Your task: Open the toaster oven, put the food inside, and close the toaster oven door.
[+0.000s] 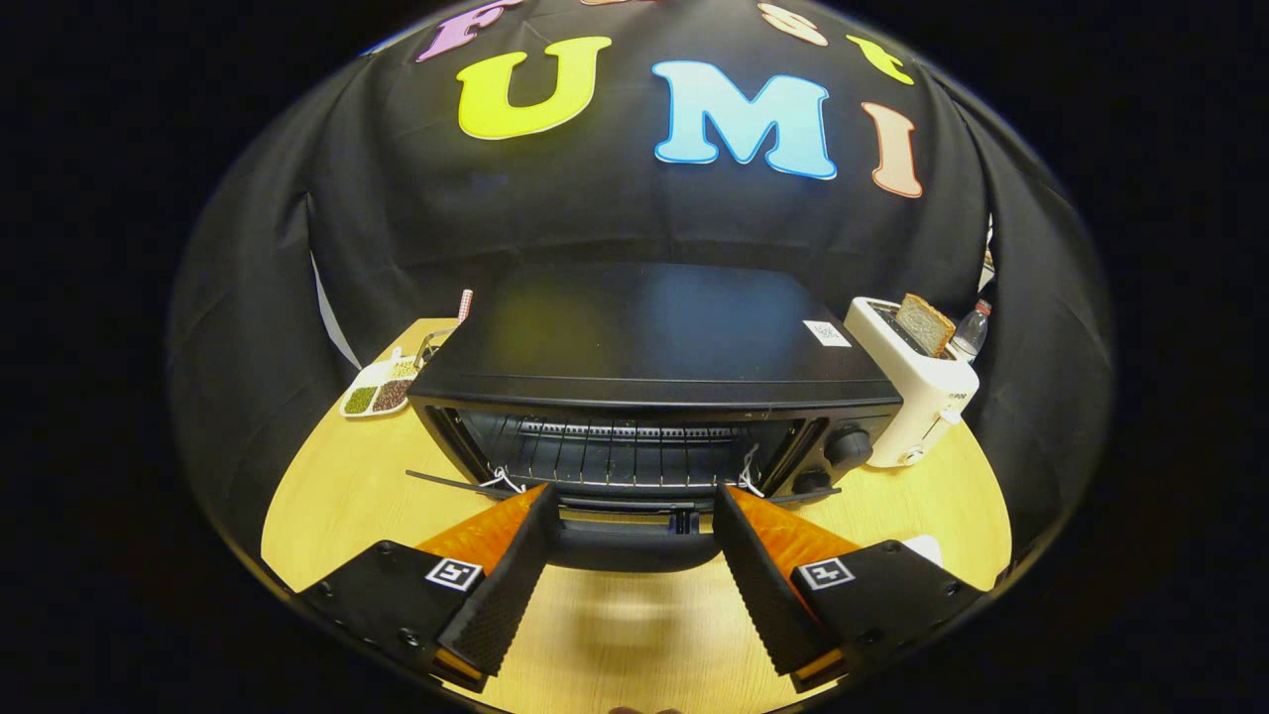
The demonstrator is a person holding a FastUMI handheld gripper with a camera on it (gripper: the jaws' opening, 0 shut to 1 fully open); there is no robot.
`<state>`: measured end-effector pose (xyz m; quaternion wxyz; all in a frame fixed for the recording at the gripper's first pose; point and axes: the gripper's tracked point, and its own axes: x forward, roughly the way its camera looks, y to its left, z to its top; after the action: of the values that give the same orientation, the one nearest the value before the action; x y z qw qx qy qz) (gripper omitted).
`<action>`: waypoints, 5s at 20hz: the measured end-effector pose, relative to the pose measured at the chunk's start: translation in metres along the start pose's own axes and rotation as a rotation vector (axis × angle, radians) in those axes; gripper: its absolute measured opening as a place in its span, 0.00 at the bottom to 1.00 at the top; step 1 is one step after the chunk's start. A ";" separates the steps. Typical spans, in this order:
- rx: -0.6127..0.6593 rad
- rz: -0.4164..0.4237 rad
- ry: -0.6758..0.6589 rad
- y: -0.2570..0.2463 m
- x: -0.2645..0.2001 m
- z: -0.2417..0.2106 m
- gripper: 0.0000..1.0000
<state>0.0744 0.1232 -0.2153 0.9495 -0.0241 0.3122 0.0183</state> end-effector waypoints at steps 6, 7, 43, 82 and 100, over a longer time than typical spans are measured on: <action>-0.017 -0.001 0.034 0.000 -0.008 -0.021 0.99; -0.020 0.000 0.045 0.001 -0.010 -0.026 0.99; 0.056 0.008 0.350 -0.191 -0.070 -0.124 1.00; 0.145 0.156 0.702 -0.342 0.007 -0.211 0.14; 0.532 0.319 0.771 -0.324 -0.007 -0.199 0.02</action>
<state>-0.0329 -0.2116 -0.3605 0.7236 0.2623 0.6343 0.0728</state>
